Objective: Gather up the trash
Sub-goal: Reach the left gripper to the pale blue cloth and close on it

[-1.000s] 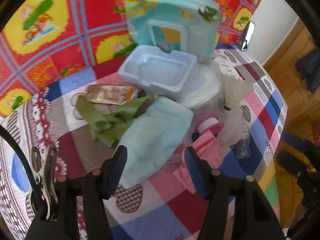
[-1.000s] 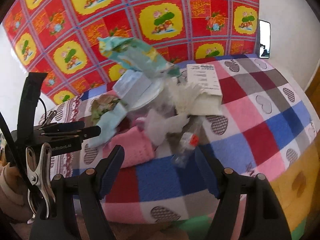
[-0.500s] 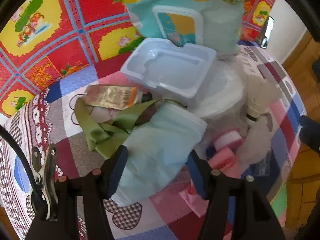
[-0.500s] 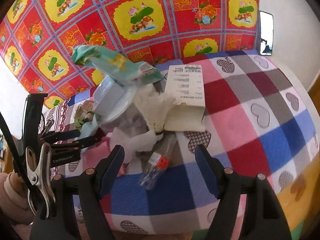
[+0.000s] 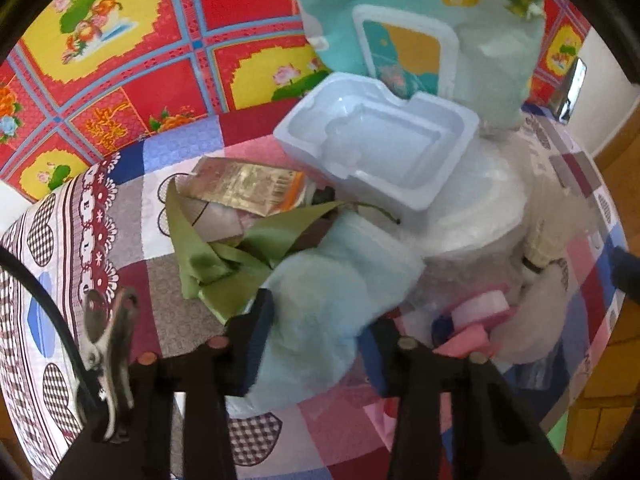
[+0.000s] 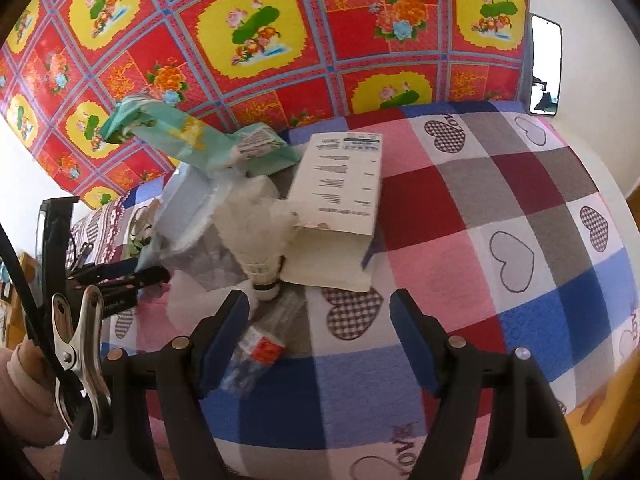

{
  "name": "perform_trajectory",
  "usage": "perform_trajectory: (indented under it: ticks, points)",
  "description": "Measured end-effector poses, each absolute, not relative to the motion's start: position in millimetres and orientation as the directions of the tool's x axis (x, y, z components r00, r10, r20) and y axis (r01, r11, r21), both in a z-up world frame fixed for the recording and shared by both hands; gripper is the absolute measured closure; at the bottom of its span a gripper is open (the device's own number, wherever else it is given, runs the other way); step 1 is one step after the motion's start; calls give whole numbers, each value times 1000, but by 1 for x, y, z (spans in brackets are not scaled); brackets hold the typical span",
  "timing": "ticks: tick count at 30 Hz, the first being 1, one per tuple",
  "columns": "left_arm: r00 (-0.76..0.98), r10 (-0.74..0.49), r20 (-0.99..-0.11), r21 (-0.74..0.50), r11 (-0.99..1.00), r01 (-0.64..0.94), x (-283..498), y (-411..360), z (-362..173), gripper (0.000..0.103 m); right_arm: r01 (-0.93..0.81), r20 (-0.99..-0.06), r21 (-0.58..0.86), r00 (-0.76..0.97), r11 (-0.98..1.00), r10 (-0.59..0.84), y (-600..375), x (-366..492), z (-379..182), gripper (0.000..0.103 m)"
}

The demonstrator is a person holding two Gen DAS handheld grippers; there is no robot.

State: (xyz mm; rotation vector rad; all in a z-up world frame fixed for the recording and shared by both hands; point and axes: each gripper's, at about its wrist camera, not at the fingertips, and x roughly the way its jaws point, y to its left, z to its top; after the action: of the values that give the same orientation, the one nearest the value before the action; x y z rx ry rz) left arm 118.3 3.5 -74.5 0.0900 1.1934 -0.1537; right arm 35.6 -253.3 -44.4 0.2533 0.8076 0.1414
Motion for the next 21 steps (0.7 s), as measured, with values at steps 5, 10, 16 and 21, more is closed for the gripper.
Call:
perform_trajectory:
  ticks: [5, 10, 16, 21]
  points:
    - [370, -78, -926, -25, 989, 147, 116, 4, -63, 81, -18, -707, 279, 673, 960, 219, -269, 43, -55, 28]
    - [377, -62, -924, -17, 992, 121, 114, 1, -50, 85, -13, -724, 277, 655, 961, 217, -278, 54, -68, 28]
    - [381, -57, -923, -33, 997, 69, 110, 4, -41, 86, -27, -738, 268, 636, 963, 224, -283, 66, -79, 28]
    - [388, -55, -920, -50, 998, 22, 108, 5, -38, 86, -51, -741, 242, 635, 969, 219, -281, 83, -85, 28]
